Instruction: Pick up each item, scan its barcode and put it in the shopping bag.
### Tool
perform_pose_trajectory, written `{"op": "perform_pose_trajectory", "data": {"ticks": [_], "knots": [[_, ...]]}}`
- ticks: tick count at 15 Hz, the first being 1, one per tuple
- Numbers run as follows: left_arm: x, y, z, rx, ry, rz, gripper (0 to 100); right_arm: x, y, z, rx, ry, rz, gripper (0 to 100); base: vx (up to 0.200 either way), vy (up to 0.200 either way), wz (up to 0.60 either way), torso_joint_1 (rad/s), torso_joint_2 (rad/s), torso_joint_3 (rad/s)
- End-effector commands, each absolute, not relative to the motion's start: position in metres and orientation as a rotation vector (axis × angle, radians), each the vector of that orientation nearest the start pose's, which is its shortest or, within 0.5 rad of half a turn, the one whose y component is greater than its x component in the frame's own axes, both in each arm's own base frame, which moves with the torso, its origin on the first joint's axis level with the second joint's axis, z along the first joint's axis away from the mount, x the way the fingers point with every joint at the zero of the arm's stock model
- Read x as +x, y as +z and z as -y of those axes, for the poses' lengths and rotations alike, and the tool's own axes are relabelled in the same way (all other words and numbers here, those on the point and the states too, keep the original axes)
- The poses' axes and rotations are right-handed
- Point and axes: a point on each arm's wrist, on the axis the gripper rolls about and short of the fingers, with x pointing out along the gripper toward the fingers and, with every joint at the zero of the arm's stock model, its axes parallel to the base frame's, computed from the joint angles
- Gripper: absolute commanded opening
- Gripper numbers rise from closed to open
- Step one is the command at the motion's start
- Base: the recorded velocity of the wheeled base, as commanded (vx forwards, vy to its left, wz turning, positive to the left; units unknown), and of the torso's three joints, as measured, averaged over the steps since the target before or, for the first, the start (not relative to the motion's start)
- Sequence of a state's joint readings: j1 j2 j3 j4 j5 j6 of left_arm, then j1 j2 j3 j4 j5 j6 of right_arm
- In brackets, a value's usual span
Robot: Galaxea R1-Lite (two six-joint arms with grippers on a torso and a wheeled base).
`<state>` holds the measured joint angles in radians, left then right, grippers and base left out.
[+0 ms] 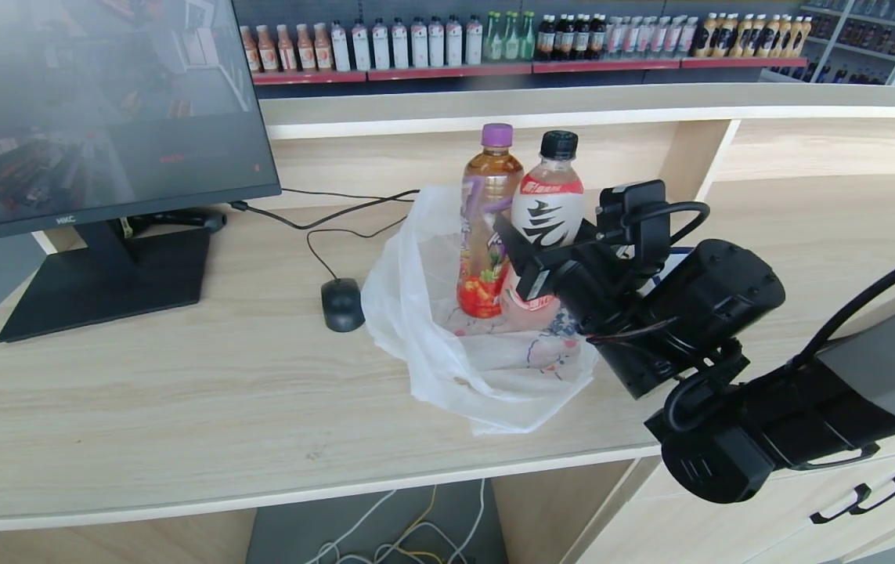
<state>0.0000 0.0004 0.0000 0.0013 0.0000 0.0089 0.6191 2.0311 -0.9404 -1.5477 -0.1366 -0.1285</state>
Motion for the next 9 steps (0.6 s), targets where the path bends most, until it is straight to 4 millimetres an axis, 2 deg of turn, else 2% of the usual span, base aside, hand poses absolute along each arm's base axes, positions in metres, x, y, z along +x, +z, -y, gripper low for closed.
{"op": "perform_pose_trajectory", "data": {"ticks": [1,9], "knots": [[-0.0228,0.0753,0.0000,0.009,0.000,-0.002,100,0.3037,0.1962,-0.2122,0.047,0.444,0.462,0,0.000,0.000,0.00,0.000,0.00,0.000],[-0.0228,0.0753,0.0000,0.009,0.000,-0.002,100,0.2990,0.1899,-0.2095,0.036,0.447,0.432,0,0.000,0.000,0.00,0.000,0.00,0.000]]}}
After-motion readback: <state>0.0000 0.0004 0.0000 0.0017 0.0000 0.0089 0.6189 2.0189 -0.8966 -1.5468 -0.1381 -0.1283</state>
